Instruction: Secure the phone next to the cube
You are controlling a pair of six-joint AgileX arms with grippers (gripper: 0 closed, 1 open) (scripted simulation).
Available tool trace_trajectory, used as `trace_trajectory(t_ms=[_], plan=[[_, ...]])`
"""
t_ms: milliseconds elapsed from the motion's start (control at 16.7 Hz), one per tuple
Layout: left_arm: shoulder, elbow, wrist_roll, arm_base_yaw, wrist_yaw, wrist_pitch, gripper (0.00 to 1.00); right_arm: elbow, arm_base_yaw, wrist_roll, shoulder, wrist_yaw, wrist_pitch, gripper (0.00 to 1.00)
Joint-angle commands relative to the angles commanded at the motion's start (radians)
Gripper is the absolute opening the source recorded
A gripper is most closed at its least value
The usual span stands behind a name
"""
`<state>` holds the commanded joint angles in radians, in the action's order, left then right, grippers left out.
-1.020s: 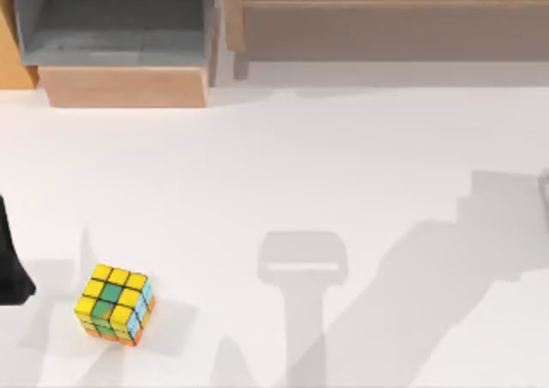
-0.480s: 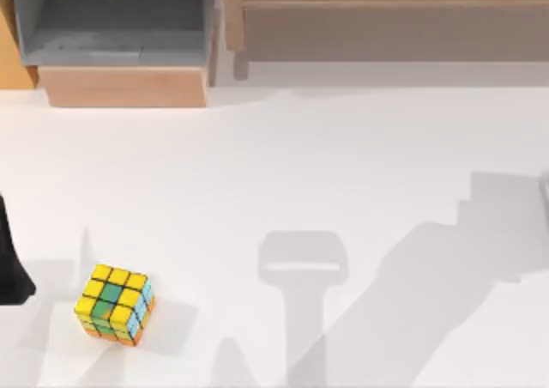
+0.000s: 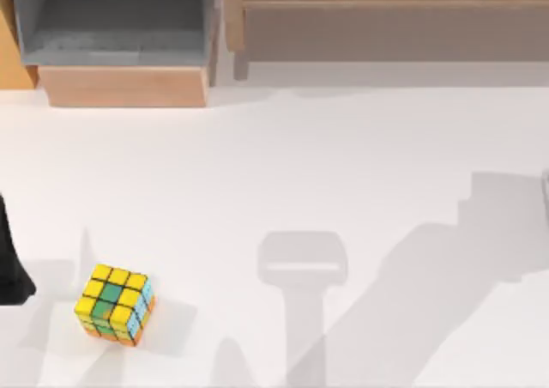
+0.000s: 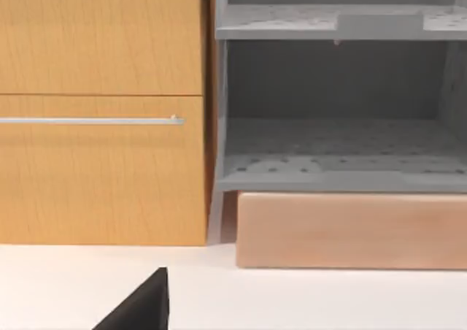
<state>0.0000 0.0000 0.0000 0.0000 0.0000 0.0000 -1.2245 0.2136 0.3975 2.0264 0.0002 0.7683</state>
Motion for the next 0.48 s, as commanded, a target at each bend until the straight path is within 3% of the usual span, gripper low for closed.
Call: trace_trajectory(t_ms=[120, 480], plan=[[0.0, 0.0, 0.0, 0.0, 0.0, 0.0, 1.0, 0.0, 0.0, 0.0, 0.0, 0.0, 0.0, 0.02], [0.0, 0.0, 0.0, 0.0, 0.0, 0.0, 1.0, 0.0, 0.0, 0.0, 0.0, 0.0, 0.0, 0.0]])
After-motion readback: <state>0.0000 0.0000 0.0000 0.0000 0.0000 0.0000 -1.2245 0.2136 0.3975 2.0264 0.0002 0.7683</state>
